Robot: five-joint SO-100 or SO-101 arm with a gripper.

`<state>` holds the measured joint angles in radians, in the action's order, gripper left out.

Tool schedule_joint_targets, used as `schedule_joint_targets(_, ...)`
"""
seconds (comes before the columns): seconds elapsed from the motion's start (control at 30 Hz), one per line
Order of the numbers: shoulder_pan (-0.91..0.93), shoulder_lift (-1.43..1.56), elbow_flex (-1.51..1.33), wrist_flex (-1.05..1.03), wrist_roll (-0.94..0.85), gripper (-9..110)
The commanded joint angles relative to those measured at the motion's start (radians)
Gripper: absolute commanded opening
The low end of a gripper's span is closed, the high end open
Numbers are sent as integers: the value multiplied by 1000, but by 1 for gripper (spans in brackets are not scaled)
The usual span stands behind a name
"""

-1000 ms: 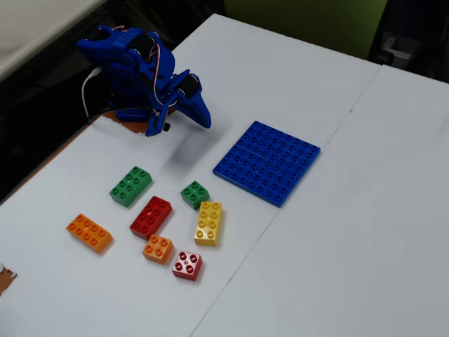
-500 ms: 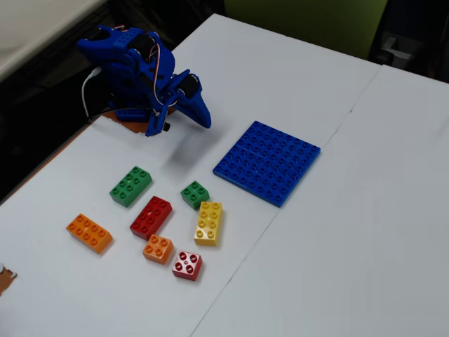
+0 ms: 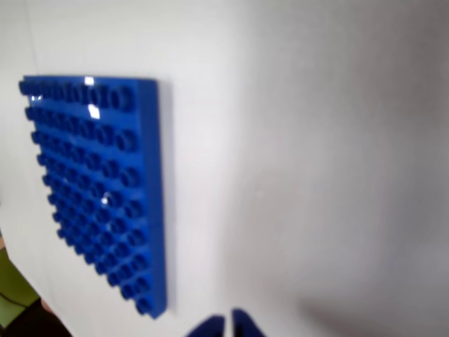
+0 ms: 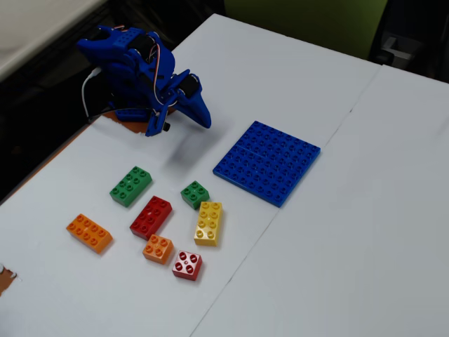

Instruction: Pick up the 2x4 green block and go up the 8x8 blue block.

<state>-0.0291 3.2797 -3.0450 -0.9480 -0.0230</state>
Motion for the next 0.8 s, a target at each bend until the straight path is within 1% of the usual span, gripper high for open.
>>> schedule_joint_targets(0.0,2,41,-6,8,2,0)
schedule_joint_targets(0.33,0,43,-8,6,-12,0)
schedule_joint_targets(0.5,-25,43,-6,-2,-46,0)
schedule_joint_targets(0.53,-25,43,-6,-6,-127,0)
schedule_joint_targets(0.57,-25,43,-14,-8,-345,0)
schedule_joint_targets(0.63,-25,43,-25,-8,-649,0)
schedule_joint_targets(0.73,-15,43,-21,-103,-1216,0)
schedule_joint_targets(0.77,-6,43,-21,-121,-1351,0)
